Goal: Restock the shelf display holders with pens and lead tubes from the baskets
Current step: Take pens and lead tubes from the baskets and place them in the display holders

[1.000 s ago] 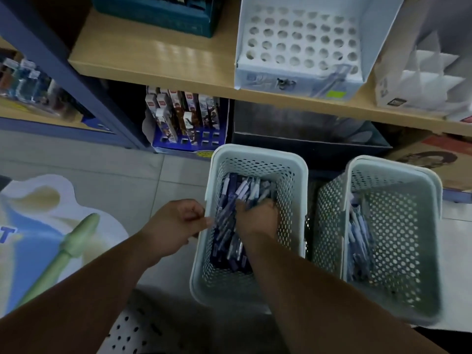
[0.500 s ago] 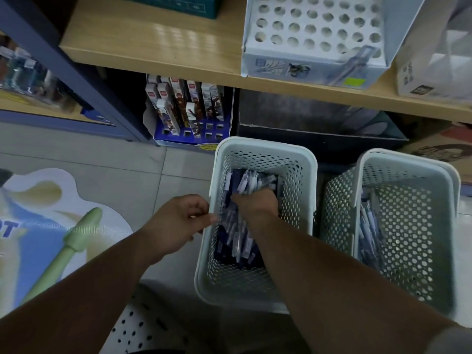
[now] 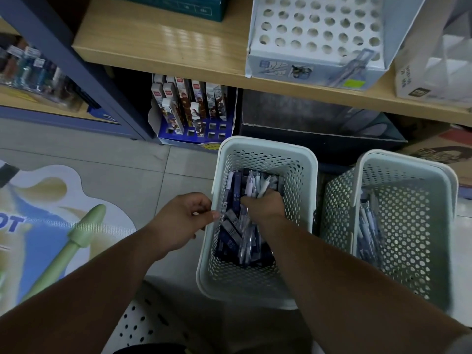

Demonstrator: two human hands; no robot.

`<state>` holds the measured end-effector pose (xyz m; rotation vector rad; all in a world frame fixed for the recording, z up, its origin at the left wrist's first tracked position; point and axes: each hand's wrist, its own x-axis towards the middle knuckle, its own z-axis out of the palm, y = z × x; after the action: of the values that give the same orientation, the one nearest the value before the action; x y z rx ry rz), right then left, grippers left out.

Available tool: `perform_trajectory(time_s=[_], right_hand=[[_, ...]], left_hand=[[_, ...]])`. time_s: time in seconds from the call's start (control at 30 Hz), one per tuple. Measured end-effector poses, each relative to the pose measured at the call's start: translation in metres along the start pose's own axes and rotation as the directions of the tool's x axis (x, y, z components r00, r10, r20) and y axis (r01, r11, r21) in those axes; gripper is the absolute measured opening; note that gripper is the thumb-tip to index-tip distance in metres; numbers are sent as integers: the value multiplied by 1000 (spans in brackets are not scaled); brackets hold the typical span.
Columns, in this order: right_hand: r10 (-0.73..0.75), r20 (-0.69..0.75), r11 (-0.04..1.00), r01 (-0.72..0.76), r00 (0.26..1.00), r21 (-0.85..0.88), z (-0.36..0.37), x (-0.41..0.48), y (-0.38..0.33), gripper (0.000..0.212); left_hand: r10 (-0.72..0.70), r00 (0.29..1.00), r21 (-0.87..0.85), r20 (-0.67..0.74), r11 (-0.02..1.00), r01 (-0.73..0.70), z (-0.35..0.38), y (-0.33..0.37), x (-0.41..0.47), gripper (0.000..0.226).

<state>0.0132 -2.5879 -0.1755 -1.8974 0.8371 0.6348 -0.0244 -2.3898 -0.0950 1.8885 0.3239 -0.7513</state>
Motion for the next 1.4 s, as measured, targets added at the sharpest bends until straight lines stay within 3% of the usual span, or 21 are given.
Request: perform_trajectory(time_s=[0.3, 1.1, 1.4], right_hand=[[-19, 13, 982, 16, 1000, 190, -17, 1, -6, 15], [-112, 53, 965, 96, 992, 243, -18, -7, -10, 12], [-90, 63, 964, 71, 994, 255, 20, -18, -6, 27]], left_hand=[[0, 1000, -20, -12, 1000, 0, 2, -2, -1, 18], [-21, 1000, -28, 4, 999, 21, 1, -3, -1, 16], [-17, 999, -80, -30, 997, 15, 3, -3, -4, 14]])
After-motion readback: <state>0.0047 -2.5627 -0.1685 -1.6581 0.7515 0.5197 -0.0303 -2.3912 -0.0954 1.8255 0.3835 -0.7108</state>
